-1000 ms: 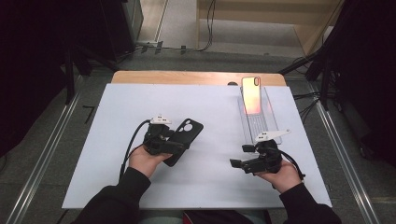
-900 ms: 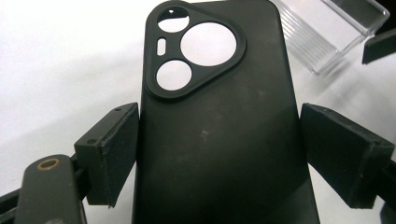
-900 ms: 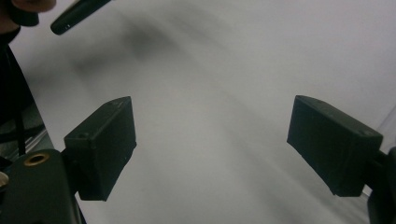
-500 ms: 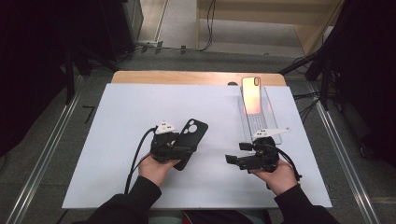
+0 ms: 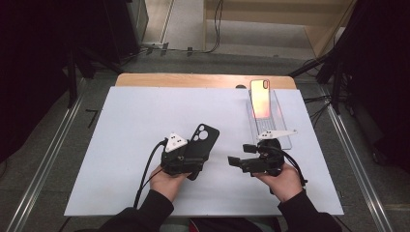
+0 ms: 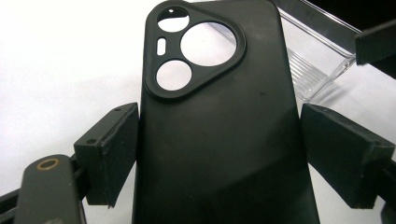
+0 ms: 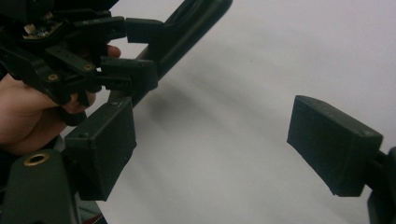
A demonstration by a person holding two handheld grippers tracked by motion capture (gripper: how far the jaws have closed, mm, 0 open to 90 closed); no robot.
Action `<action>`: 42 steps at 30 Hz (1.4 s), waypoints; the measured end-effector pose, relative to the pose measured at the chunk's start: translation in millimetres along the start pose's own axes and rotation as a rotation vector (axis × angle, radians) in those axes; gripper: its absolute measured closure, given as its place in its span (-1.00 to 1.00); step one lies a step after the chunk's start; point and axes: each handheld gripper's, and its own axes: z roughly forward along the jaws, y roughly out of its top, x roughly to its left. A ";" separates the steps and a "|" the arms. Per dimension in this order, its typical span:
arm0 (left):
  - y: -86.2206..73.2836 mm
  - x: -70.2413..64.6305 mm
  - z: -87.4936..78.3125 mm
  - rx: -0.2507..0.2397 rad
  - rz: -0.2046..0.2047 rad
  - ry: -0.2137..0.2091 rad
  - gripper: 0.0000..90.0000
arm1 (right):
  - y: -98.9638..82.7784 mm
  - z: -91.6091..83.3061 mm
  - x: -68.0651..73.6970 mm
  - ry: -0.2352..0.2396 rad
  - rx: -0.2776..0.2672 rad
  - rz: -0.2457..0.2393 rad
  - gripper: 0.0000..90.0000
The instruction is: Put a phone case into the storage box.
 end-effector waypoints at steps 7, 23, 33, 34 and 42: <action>-3.9 -4.1 0.3 -0.027 0.003 -0.003 -0.67 | 11.5 4.1 8.4 -0.005 -0.026 -0.007 -0.70; -19.9 -10.8 -4.5 -0.163 0.044 0.041 -0.67 | 34.4 32.7 11.5 0.051 -0.063 0.031 -0.70; -26.5 -15.8 -10.1 -0.212 0.078 0.078 -0.67 | 42.2 47.2 13.8 0.084 -0.075 0.055 -0.70; -26.7 -15.9 -10.3 -0.215 0.074 0.070 -0.67 | 43.1 48.2 13.7 0.088 -0.075 0.057 -0.70; -28.1 -19.3 -13.0 -0.222 0.046 0.065 -0.67 | 48.9 59.8 17.0 0.106 -0.069 0.056 -0.69</action>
